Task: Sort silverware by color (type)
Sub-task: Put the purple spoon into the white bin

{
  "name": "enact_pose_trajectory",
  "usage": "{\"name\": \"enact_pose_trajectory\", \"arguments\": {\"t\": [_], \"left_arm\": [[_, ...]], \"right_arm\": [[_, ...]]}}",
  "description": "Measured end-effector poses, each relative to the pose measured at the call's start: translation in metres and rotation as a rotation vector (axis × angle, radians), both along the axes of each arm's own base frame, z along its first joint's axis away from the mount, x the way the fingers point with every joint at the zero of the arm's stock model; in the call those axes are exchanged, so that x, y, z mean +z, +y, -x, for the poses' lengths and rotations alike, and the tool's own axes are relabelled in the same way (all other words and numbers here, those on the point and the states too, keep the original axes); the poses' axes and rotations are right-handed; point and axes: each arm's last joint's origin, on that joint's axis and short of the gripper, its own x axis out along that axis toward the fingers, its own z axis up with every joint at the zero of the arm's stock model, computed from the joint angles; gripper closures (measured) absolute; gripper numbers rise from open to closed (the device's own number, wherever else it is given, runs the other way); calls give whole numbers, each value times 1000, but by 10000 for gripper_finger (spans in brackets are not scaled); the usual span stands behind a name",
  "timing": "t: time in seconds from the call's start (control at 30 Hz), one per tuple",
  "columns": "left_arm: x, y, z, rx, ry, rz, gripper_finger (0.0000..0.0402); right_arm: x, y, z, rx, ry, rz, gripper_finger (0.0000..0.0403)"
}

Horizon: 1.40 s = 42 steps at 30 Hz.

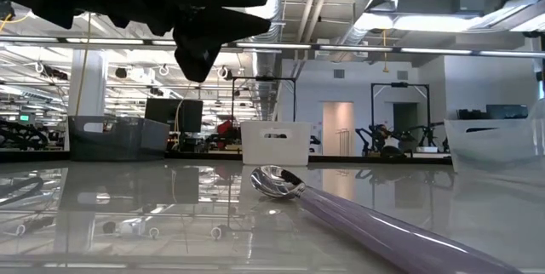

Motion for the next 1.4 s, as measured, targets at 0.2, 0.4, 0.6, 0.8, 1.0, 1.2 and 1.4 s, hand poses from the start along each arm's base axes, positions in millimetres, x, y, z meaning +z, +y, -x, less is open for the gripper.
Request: {"name": "enact_pose_trajectory", "arguments": {"t": [0.2,0.4,0.6,0.8,1.0,1.2,1.4], "left_arm": [[0,0,0,2,4,29,287],[0,0,0,5,6,45,287],[0,1,0,24,6,45,287],[-1,1,0,24,14,42,287],[-2,1,0,24,26,37,287],[-2,1,0,23,26,37,287],[-2,0,0,-1,29,45,287]], "right_arm": [[-12,-5,-5,31,45,90,180],[-13,-7,-9,132,45,86,186],[-33,-21,-10,118,66,119,209],[-46,-24,-8,123,73,46,232],[-48,-23,-8,118,69,27,281],[-46,-25,-13,85,70,9,348],[-17,-26,-33,14,-8,-106,348]]}}
